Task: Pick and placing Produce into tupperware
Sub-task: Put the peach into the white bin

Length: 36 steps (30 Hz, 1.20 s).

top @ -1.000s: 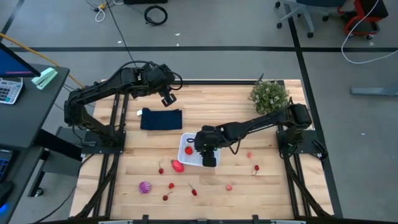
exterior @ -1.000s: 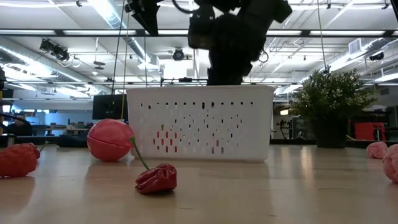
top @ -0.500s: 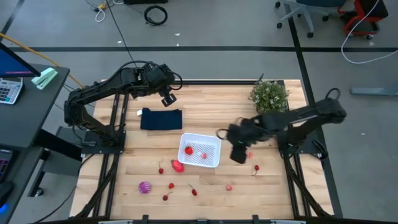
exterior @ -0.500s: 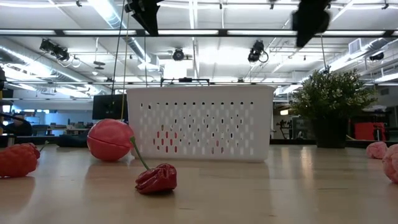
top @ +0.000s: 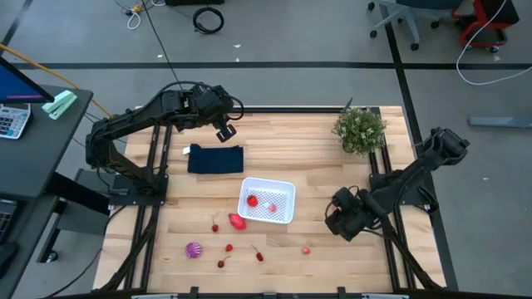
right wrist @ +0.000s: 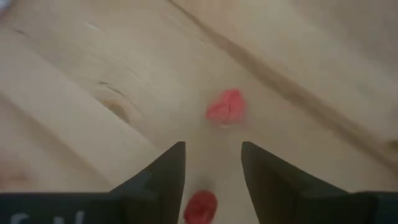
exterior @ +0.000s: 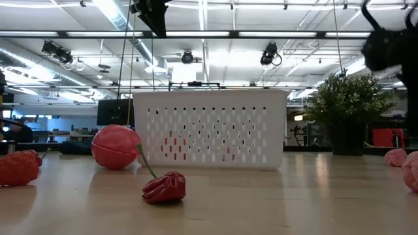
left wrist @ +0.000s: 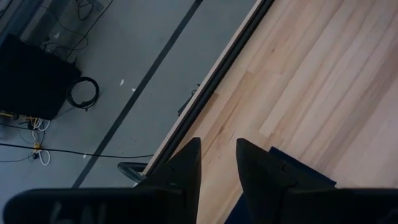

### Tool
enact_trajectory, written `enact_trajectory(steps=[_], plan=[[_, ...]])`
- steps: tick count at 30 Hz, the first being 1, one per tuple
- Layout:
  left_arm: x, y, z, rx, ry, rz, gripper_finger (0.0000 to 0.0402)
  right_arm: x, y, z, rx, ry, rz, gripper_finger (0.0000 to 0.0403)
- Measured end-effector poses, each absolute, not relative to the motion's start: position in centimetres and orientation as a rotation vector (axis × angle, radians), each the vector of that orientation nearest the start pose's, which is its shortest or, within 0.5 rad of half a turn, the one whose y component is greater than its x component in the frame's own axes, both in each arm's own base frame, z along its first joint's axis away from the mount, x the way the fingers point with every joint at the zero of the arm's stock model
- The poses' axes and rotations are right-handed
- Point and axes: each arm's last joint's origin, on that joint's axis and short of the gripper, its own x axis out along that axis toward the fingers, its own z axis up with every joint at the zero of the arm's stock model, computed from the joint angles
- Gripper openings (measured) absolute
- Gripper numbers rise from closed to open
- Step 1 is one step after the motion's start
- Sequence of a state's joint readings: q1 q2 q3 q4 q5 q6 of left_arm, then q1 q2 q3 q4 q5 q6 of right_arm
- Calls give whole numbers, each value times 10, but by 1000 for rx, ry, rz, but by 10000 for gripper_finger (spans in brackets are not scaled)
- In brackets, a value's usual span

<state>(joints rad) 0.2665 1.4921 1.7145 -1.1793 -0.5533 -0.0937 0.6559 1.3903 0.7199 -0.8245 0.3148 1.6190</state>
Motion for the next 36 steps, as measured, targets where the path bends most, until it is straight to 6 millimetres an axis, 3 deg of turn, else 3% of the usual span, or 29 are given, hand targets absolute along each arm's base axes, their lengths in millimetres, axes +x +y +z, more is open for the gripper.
enact_trajectory(steps=[4,13,26,30,36], plan=[[264,88,404,59,935,799,107,167,118,145,711,1068,-750,165],[264,88,404,59,935,799,107,170,115,143,605,1022,-735,165],[264,88,404,59,934,799,107,181,109,121,503,1081,-813,162],[264,88,404,59,934,799,106,181,106,125,499,1079,-793,137],[264,88,404,59,934,799,107,186,99,140,529,1033,-724,62]])
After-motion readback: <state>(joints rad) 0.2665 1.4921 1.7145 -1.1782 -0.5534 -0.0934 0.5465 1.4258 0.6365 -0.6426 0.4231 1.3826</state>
